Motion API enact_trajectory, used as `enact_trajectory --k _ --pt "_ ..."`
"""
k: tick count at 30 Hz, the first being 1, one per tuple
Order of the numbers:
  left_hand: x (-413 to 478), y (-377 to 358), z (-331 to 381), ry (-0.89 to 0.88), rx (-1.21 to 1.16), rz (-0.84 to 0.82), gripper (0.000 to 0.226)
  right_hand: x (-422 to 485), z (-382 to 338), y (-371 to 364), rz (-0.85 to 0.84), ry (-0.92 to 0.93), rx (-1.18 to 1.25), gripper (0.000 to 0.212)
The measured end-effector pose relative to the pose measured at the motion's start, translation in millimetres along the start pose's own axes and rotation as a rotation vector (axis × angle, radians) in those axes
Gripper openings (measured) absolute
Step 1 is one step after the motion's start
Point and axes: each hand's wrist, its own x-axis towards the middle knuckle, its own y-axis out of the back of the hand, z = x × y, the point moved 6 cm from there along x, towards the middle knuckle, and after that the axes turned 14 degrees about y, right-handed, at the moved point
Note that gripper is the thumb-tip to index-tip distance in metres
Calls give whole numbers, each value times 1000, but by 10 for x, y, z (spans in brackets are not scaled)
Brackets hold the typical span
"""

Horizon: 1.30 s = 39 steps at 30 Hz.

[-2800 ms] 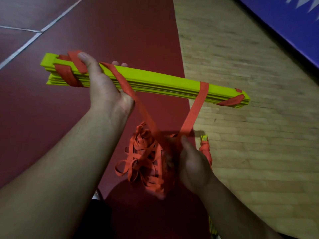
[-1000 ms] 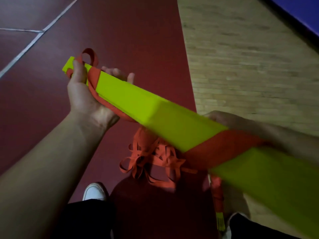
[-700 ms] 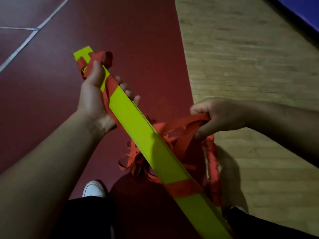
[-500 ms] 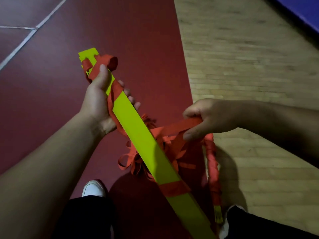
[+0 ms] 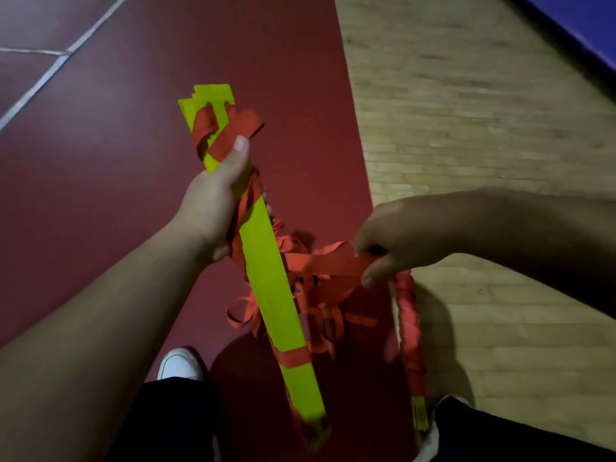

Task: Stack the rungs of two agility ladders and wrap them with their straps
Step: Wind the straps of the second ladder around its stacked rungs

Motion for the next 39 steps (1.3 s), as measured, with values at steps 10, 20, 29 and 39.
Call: enact_trajectory --k 10,20,29,39 --pt "-87 93 172 -367 -43 362 43 131 -248 30 275 -53 -314 26" --pt "38 172 116 -236 -425 377 41 454 -896 -202 727 -195 -477 21" --pt "-15 97 84 -151 -565 287 45 608 -973 -399 881 -336 -340 32" --pt "-82 -20 290 -308 -184 82 27 392 -857 -197 1095 -311 -97 30"
